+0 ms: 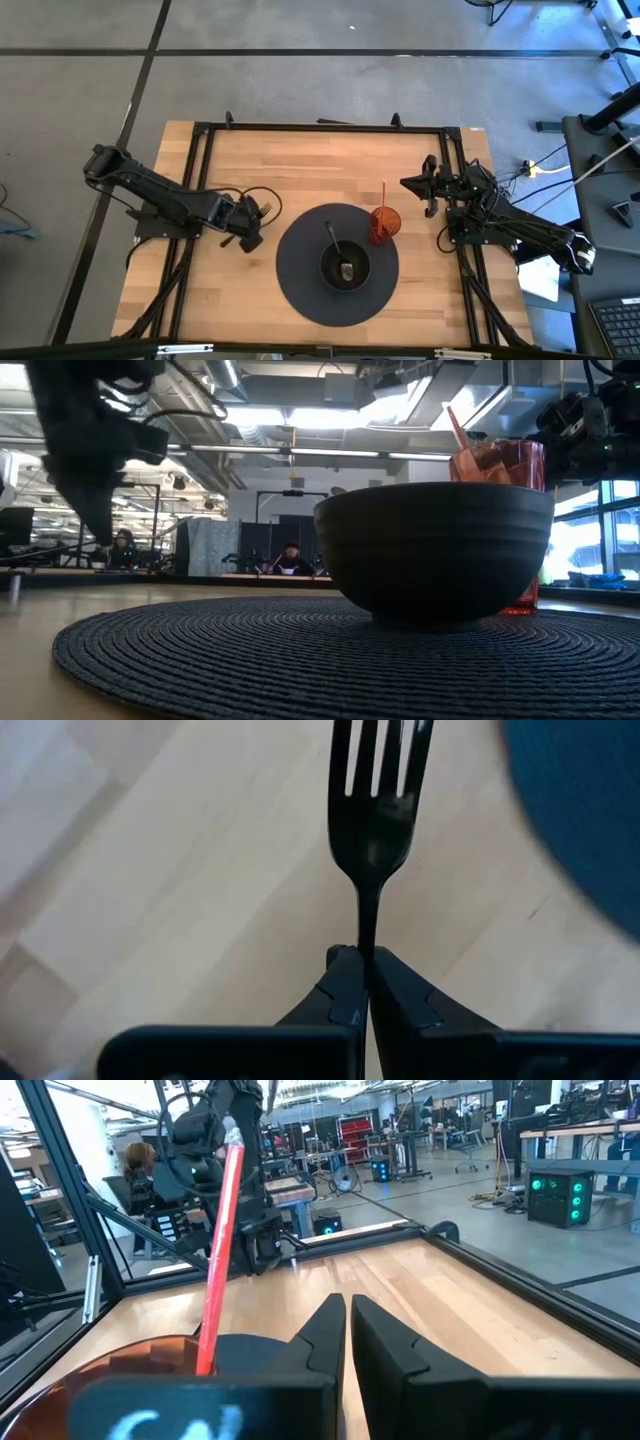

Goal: Pick & Place Utensil
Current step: Put the black fork into the black bowl

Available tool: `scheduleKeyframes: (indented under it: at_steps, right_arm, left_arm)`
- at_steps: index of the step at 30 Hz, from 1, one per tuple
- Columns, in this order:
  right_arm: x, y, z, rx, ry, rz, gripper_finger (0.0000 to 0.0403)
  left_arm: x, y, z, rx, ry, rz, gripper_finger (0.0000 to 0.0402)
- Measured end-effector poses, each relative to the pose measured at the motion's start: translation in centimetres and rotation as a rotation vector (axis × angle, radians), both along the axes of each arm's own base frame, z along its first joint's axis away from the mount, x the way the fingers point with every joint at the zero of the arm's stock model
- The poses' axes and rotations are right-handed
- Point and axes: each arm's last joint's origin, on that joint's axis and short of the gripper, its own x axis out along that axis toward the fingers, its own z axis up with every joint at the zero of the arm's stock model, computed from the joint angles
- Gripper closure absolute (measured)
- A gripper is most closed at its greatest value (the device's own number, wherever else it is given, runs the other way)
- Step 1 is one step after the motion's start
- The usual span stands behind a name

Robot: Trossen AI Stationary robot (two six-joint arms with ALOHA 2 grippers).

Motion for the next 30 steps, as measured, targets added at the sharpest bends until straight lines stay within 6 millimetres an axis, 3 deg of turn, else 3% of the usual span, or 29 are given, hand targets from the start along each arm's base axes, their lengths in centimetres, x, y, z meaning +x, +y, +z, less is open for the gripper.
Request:
scheduleKeyframes:
  at_steps: [3,9,15,30]
  right_arm:
    - [0.0,0.0,0.0,0.001,0.002,0.0,0.0379]
    - [0.0,0.0,0.0,0.001,0.003,0.0,0.0379]
    - [0.0,0.0,-0.1,0.004,0.008,0.003,0.0379]
    - [0.0,0.0,-0.2,0.006,0.015,0.001,0.0379]
  left_arm:
    - [1.3,-0.3,0.4,0.014,0.007,-0.029,0.0398]
    - [3.5,-0.7,-1.8,-0.004,0.128,-0.097,0.0398]
    - [4.0,-0.7,-3.9,0.004,0.24,-0.142,0.0399]
    - [4.0,-0.7,-3.6,0.017,0.225,-0.157,0.0399]
